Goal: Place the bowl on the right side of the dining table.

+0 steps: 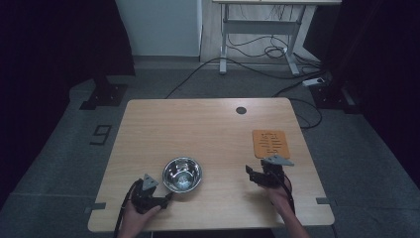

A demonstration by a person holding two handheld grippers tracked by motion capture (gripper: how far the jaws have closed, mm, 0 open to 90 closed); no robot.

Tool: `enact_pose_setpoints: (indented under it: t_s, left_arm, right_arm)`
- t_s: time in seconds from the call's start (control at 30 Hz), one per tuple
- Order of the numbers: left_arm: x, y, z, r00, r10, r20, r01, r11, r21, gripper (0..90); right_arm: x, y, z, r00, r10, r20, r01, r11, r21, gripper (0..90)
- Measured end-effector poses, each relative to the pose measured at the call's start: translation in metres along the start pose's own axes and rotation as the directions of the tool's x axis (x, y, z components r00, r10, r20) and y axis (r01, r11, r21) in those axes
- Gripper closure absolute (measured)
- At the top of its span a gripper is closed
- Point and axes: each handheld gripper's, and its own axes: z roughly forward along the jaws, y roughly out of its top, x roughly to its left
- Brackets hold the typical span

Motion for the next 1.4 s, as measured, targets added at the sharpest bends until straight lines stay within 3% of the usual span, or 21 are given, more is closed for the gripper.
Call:
enact_pose_setpoints:
  t_s: [0.17,0.43,0.63,0.8,1.4]
  left_arm:
    - [0.000,0.000,0.000,1.0000,0.000,0.000,0.000,1.0000,0.000,13.7]
    - [0.000,0.000,0.000,1.0000,0.000,-0.001,0.000,1.0000,0.001,13.6]
    - [0.001,0.002,0.002,1.0000,0.005,0.003,-0.005,1.0000,0.004,12.9]
    - [0.002,0.003,0.003,1.0000,0.007,0.005,-0.007,1.0000,0.006,12.2]
    - [0.002,0.004,0.003,1.0000,0.007,0.004,-0.008,0.9999,0.007,12.0]
  right_arm:
    - [0.002,0.005,-0.002,0.9998,0.019,-0.006,-0.020,1.000,-0.020,28.9]
    - [0.010,0.008,0.002,0.9998,0.001,-0.021,-0.002,1.000,-0.013,29.4]
    - [0.022,0.016,-0.001,0.9996,0.005,-0.030,-0.006,0.999,-0.038,29.9]
    - [0.031,0.016,0.002,0.9992,-0.011,-0.039,0.010,0.999,-0.030,29.9]
    - [0.050,0.026,0.015,0.9968,0.012,-0.079,-0.014,0.999,-0.033,29.9]
